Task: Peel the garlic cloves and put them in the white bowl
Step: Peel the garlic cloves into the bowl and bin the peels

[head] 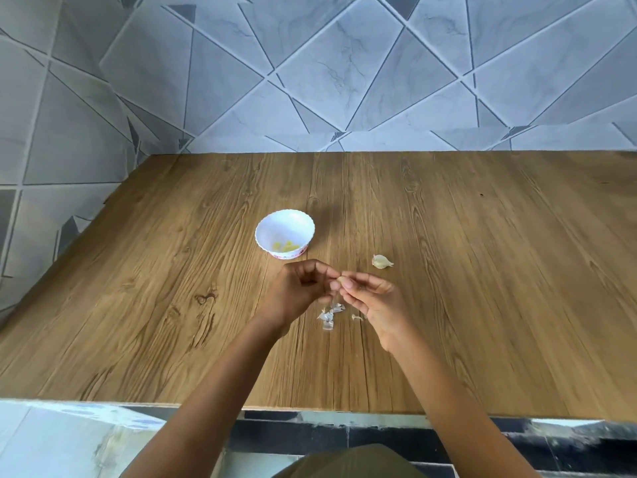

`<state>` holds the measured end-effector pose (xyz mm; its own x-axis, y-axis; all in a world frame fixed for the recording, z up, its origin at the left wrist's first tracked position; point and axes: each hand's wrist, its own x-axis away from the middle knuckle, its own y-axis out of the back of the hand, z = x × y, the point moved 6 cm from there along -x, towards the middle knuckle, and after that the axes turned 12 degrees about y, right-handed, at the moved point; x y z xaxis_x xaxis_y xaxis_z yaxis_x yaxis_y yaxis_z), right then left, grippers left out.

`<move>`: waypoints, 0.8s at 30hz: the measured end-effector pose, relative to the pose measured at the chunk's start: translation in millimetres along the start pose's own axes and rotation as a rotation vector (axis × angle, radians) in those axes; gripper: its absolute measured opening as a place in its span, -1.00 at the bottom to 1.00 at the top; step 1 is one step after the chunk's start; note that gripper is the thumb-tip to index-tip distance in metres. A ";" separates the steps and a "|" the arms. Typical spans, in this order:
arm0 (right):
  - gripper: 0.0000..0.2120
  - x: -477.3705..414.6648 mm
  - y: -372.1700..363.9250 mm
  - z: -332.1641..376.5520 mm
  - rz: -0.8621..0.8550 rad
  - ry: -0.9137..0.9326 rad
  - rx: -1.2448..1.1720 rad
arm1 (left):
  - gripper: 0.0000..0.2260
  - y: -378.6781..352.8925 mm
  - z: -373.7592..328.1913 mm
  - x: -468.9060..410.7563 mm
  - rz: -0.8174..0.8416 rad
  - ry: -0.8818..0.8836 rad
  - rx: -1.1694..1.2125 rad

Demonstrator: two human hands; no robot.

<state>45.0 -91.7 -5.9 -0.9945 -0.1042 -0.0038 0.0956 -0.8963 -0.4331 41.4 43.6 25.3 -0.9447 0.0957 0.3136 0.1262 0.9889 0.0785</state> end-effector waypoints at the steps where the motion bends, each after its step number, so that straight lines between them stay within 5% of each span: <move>1: -0.75 -1.1 -0.6 0.2 0.011 0.006 -0.006 | -0.91 0.4 0.0 -0.4 0.012 0.007 0.021; 9: -0.82 -8.4 1.7 1.0 0.009 0.016 0.014 | -0.89 1.6 -1.6 -0.9 0.016 0.003 0.033; 17: -0.83 -10.9 -3.3 18.9 0.008 0.226 0.339 | -0.93 4.5 -4.9 -5.3 -0.019 0.030 -0.055; 24: -0.88 -8.1 2.6 21.4 0.037 0.347 0.582 | -0.92 17.0 3.9 -7.4 -0.033 0.155 0.245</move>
<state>54.2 -102.5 12.3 -0.9367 -0.0821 -0.3403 0.0403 -0.9909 0.1281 49.3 60.2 20.7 -0.8870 0.0634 0.4574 0.0017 0.9910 -0.1341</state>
